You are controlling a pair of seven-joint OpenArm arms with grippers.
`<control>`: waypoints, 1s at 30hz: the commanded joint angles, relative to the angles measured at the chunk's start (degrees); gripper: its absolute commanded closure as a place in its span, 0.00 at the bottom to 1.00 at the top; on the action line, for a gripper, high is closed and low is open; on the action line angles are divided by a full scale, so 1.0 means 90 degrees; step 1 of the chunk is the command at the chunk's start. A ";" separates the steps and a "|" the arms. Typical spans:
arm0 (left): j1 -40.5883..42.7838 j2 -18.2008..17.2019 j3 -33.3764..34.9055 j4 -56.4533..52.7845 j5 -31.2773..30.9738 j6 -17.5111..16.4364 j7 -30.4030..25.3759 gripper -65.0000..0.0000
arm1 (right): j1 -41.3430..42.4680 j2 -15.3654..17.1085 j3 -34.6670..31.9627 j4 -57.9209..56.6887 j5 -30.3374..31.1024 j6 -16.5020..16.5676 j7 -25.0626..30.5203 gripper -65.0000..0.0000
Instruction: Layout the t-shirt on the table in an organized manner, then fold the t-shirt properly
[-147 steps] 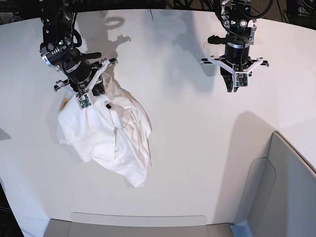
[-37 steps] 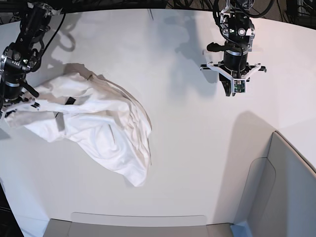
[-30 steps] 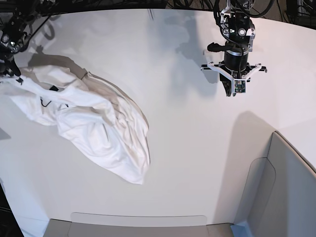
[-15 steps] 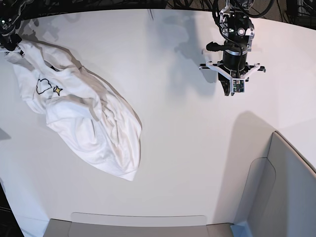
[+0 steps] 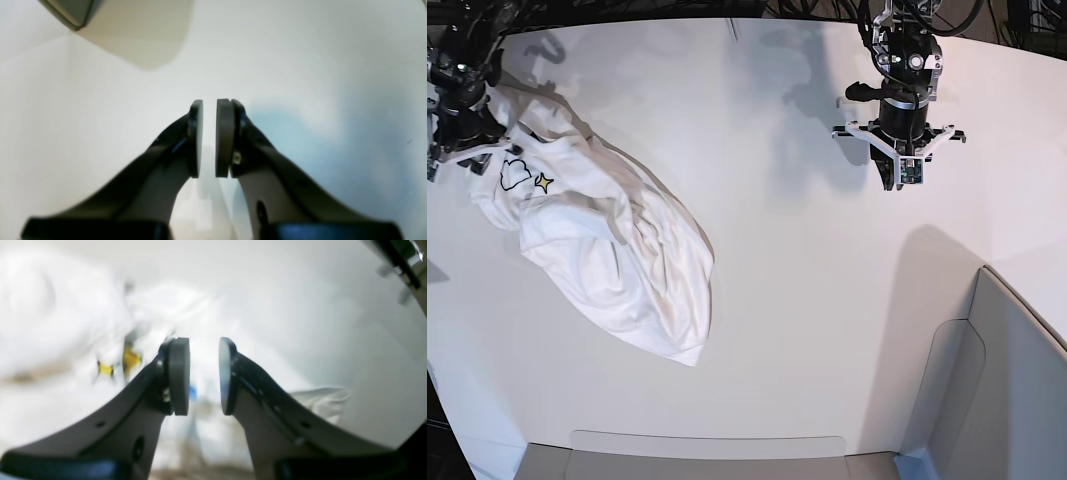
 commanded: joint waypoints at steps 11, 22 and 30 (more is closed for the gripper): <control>0.0132 -0.0009 0.0003 0.0128 0.0033 0.0016 -0.0143 0.87 | -0.0498 0.0471 -0.0923 0.0195 -0.3028 -0.0004 0.0148 0.76; 0.0171 0.0020 0.0003 0.0118 0.0023 0.0016 -0.0143 0.87 | -0.1543 0.1194 -0.1070 0.0195 -0.3233 0.0446 0.1213 0.75; 0.0210 0.0020 0.0003 0.0108 0.0023 0.0016 -0.0143 0.87 | -0.1787 0.1292 -0.1079 0.0185 -0.2081 0.0641 0.1672 0.62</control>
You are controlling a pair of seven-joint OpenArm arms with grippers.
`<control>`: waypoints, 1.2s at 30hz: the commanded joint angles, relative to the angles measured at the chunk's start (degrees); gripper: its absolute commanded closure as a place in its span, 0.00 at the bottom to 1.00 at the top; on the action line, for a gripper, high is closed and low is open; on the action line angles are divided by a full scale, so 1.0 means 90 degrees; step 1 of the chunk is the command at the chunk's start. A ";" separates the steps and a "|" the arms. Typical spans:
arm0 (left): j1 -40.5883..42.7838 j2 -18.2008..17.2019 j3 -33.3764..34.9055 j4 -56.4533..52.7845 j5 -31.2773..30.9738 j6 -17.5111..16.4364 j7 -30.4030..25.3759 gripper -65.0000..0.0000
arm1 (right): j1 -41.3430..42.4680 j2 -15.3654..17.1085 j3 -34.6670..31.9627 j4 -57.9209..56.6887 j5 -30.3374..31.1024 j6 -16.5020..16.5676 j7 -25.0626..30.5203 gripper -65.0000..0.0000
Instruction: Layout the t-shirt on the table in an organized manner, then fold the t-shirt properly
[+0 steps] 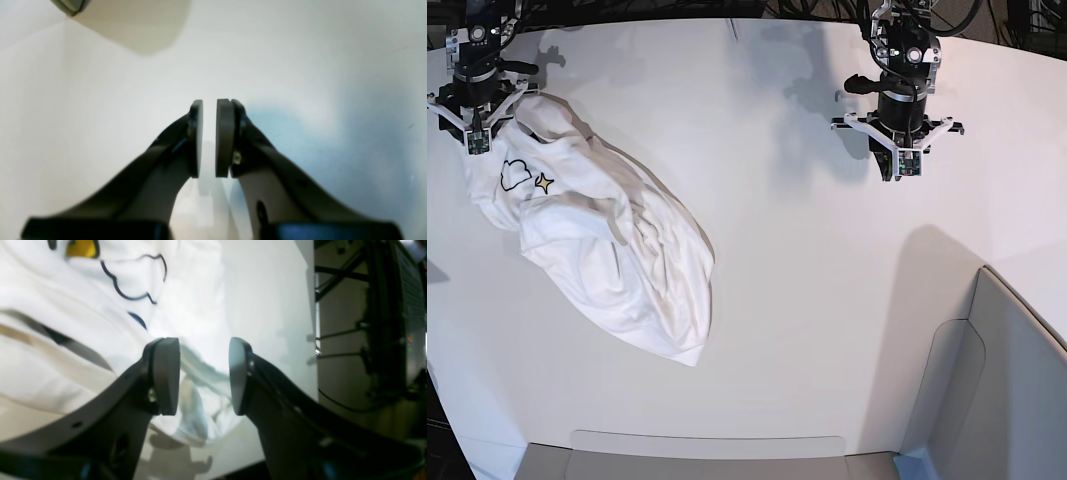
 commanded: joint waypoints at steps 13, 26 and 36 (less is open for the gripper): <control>0.0016 -0.0006 0.0000 0.0069 0.0023 0.0030 -0.0133 0.87 | 0.0181 0.0495 0.0060 0.0051 0.0479 0.0420 -0.0346 0.62; 0.0016 -0.0006 0.0000 0.0020 0.0023 0.0030 -0.0133 0.87 | 0.0357 0.0485 -0.0145 -0.0623 0.0470 0.0469 -0.0405 0.62; 0.0006 -0.0016 -0.0029 0.0020 0.0023 0.0030 -0.0133 0.87 | 0.0494 0.0544 -0.0077 -0.1140 0.0440 0.0469 -0.0375 1.00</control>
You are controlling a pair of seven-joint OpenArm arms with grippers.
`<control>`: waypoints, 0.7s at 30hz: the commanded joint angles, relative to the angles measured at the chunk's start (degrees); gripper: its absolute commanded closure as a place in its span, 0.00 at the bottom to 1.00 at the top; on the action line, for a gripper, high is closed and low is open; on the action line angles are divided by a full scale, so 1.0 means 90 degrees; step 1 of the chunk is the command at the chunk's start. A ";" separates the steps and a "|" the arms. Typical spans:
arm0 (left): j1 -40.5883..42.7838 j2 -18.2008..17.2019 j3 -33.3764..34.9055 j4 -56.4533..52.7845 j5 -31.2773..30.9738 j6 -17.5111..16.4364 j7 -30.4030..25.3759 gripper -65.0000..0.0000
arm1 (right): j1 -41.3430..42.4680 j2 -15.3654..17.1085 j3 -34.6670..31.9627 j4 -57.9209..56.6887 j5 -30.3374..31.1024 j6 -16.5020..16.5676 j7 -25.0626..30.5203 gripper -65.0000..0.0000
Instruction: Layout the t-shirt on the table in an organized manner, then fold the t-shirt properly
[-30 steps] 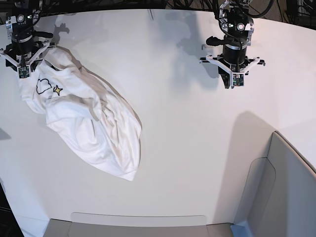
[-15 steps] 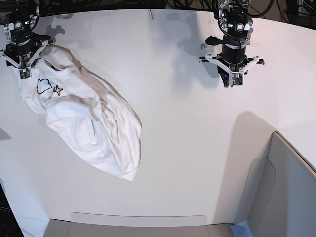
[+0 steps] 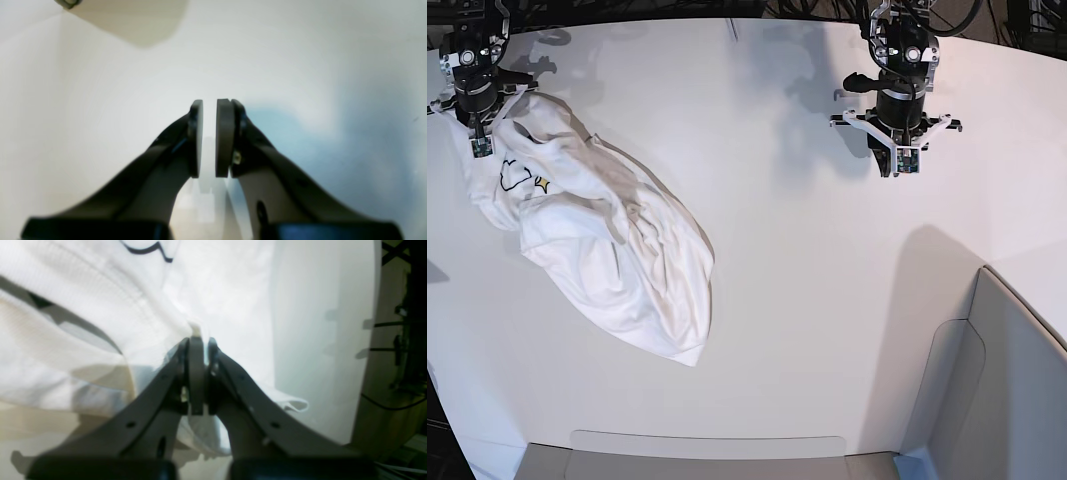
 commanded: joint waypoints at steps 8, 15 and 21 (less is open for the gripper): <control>-0.0011 -0.0033 0.0000 0.0103 0.0026 0.0033 -0.0143 0.87 | 0.0123 0.0148 0.0086 -0.0070 -0.0079 -0.0056 0.0076 1.00; -0.0011 -0.0033 -0.0019 0.0103 0.0026 0.0033 -0.0143 0.87 | 0.0094 0.0138 0.0086 -0.0021 -0.0079 -0.0056 0.0076 1.00; -0.0011 -0.0033 -0.0009 0.0103 0.0026 0.0033 -0.0143 0.87 | 0.0133 -0.0125 0.0310 0.0457 -0.0070 -0.0085 0.0067 0.92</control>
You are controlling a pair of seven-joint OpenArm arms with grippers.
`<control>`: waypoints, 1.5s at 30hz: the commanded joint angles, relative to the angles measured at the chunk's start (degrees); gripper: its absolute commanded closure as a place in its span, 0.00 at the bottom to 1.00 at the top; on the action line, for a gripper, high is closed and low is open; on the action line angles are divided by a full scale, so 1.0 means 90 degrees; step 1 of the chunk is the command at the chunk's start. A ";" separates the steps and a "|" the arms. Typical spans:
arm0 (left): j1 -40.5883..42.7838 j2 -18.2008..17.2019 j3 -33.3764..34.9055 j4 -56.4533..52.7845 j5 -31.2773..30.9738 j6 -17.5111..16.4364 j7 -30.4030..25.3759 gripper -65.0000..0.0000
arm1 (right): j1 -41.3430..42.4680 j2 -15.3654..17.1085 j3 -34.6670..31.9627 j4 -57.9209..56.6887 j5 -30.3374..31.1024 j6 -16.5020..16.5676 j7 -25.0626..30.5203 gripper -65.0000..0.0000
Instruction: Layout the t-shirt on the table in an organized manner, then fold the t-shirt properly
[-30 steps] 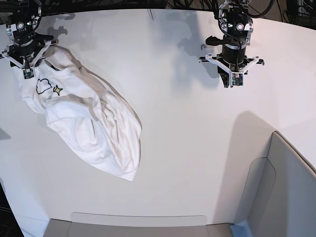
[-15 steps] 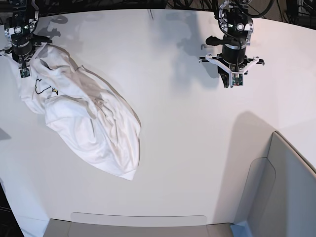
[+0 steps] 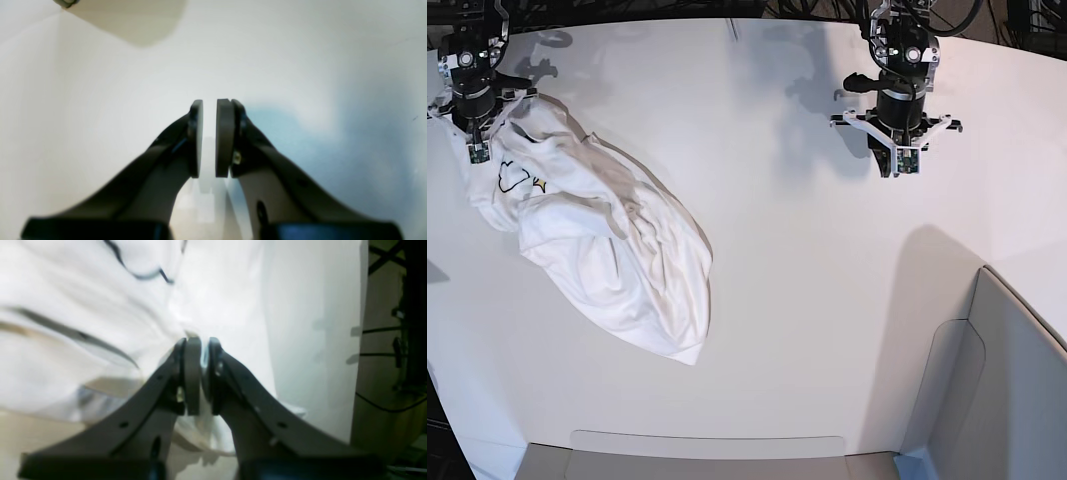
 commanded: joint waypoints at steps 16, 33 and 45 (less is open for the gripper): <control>-0.0011 -0.0018 0.0000 0.0103 0.0023 0.0028 -0.0143 0.87 | 0.0314 0.0027 0.0346 -0.0273 -0.0094 -0.0048 0.0074 1.00; -0.0011 -0.0018 0.0000 0.0103 0.0023 0.0028 -0.0143 0.87 | 0.2209 -0.0051 0.1948 -0.2120 -0.0065 -0.0087 0.0103 1.00; -0.0001 -0.0018 0.0000 0.0103 0.0023 0.0028 -0.0143 0.87 | 0.2502 -0.0051 0.3003 -0.2422 0.0512 -0.0087 0.0103 1.00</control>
